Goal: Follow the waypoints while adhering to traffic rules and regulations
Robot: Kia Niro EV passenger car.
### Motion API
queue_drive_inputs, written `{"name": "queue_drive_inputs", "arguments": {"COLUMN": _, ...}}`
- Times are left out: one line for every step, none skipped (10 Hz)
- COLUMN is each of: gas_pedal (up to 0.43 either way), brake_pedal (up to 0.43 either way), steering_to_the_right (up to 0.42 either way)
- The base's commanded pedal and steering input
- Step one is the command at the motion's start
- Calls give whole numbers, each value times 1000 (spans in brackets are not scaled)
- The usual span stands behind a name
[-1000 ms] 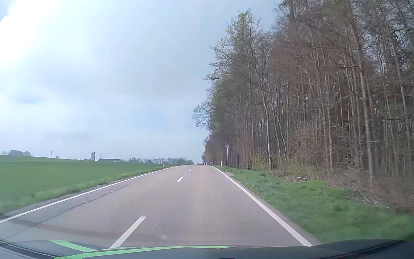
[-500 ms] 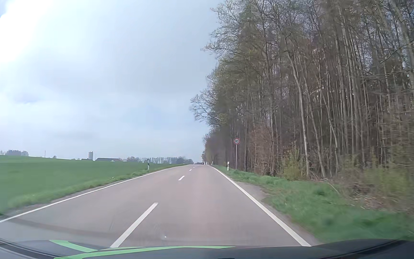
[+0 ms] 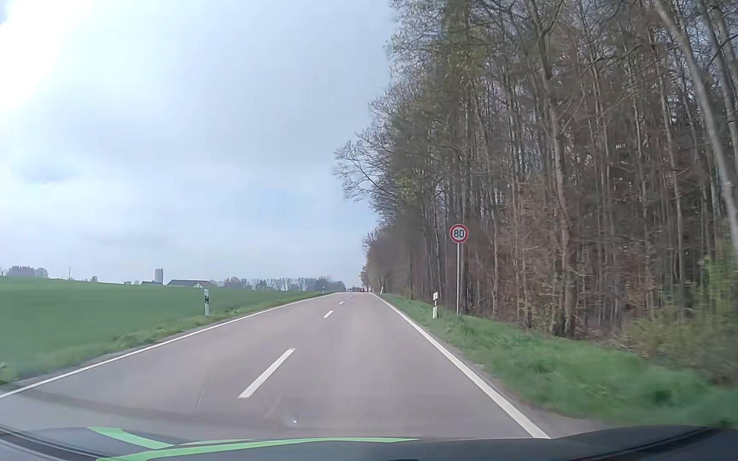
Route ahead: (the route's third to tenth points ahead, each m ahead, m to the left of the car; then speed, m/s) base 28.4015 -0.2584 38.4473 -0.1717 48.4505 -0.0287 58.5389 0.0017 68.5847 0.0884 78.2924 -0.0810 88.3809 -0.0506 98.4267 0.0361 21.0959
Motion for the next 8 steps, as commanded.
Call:
{"name": "queue_drive_inputs", "arguments": {"gas_pedal": 197, "brake_pedal": 0, "steering_to_the_right": 0}}
{"name": "queue_drive_inputs", "arguments": {"gas_pedal": 197, "brake_pedal": 0, "steering_to_the_right": 0}}
{"name": "queue_drive_inputs", "arguments": {"gas_pedal": 209, "brake_pedal": 0, "steering_to_the_right": 0}}
{"name": "queue_drive_inputs", "arguments": {"gas_pedal": 220, "brake_pedal": 0, "steering_to_the_right": 0}}
{"name": "queue_drive_inputs", "arguments": {"gas_pedal": 228, "brake_pedal": 0, "steering_to_the_right": 0}}
{"name": "queue_drive_inputs", "arguments": {"gas_pedal": 240, "brake_pedal": 0, "steering_to_the_right": 0}}
{"name": "queue_drive_inputs", "arguments": {"gas_pedal": 248, "brake_pedal": 0, "steering_to_the_right": 0}}
{"name": "queue_drive_inputs", "arguments": {"gas_pedal": 248, "brake_pedal": 0, "steering_to_the_right": 1}}
